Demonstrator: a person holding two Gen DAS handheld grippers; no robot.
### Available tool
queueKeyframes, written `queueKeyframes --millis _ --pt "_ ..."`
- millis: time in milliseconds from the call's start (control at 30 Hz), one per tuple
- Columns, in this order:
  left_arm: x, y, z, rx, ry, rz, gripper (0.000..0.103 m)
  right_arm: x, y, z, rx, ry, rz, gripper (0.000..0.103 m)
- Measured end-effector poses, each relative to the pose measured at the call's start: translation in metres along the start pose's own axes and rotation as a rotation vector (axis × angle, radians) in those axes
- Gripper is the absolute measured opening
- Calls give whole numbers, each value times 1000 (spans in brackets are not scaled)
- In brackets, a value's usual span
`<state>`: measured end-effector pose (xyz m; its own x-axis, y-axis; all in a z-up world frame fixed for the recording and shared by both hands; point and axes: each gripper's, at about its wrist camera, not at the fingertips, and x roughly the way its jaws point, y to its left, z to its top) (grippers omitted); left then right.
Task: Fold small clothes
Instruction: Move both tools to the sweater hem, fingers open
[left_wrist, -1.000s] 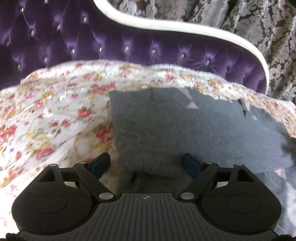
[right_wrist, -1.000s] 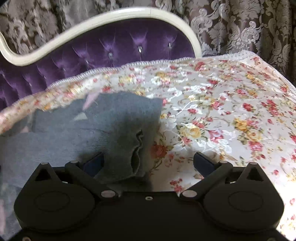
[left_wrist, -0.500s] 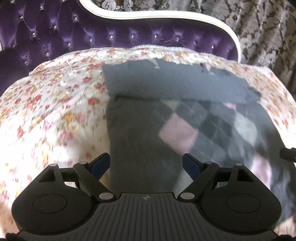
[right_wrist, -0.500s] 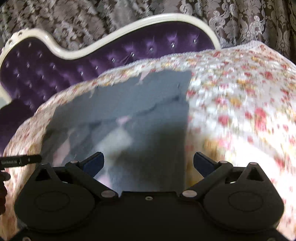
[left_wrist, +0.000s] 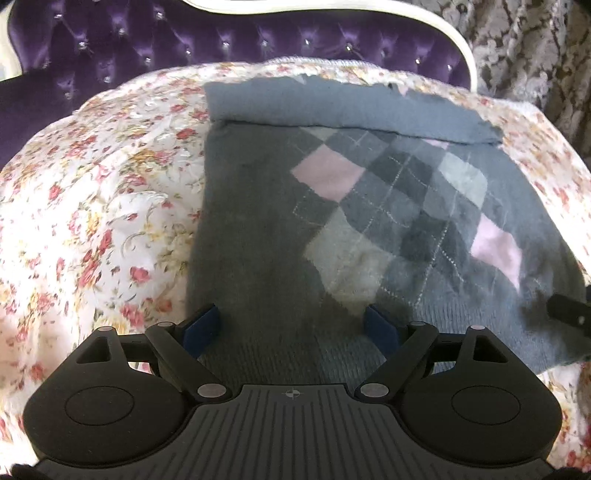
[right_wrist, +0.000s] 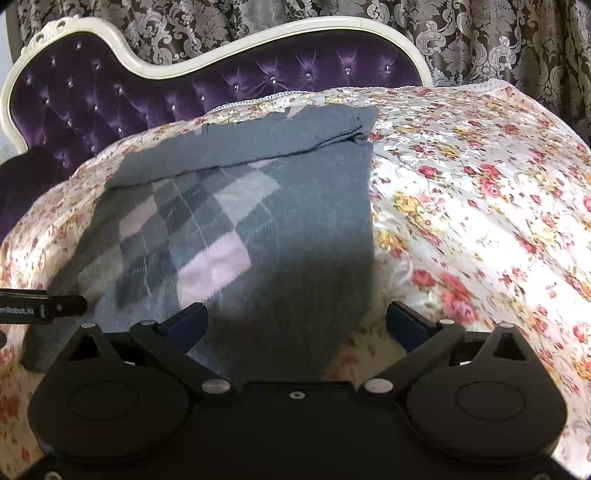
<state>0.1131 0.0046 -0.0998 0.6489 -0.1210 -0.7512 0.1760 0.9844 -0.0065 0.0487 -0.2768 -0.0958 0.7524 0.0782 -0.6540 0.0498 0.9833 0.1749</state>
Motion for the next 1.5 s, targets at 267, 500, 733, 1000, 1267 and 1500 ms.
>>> queueKeyframes --millis 267,500,733,1000,1267,1500 --pt "-7 -4 -10 -42 -13 24 88 -1 12 -13 -59 8 -38 103" --pt "-10 -8 -14 -61 -5 29 92 3 18 -16 -97 25 -70 103" --pt "-11 -9 -14 -84 2 34 92 3 17 -16 -94 27 -68 103" --pt "-9 -9 -13 -74 11 36 93 3 17 -16 -93 28 -67 103" --pt "-9 -9 -14 -66 7 33 93 4 16 -16 -90 34 -64 103" --pt "-19 -3 -23 -47 -22 -3 92 3 16 -17 -84 56 -46 103"
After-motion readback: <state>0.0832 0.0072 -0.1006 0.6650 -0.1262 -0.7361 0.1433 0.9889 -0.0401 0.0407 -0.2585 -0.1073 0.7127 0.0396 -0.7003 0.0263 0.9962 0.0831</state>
